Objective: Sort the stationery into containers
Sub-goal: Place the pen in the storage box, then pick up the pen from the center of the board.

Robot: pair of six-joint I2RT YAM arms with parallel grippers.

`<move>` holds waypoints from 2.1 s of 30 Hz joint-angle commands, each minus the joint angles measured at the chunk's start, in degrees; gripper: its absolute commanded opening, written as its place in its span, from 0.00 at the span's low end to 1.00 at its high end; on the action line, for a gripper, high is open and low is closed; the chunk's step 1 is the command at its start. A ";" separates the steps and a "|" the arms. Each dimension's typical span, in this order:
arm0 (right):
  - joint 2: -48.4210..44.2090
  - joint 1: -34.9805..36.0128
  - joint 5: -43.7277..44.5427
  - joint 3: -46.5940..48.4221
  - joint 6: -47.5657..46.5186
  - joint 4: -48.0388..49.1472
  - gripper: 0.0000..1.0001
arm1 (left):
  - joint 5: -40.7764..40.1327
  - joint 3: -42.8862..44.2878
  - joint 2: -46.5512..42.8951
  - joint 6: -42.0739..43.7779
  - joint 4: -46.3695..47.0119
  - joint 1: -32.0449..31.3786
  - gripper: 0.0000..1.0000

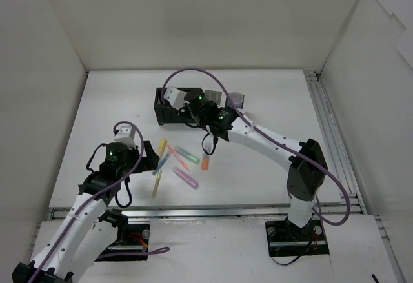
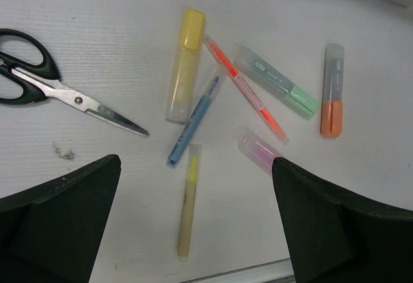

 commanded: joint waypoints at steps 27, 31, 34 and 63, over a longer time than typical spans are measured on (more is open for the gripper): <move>13.70 -6.93 20.14 5.45 -79.91 -1.86 0.17 | -4.27 2.86 2.32 -7.25 -3.73 -0.74 1.00; 13.00 -6.58 19.79 6.24 -78.51 -1.77 0.39 | -3.57 2.33 2.59 -7.87 -4.25 -0.74 1.00; 10.90 -6.05 19.44 6.59 -77.54 -1.77 0.43 | -2.25 1.28 1.98 -8.04 -3.55 -1.27 1.00; -28.75 -13.61 8.70 -11.15 7.17 12.38 0.98 | -12.88 4.26 30.71 -13.76 -2.49 -16.74 0.29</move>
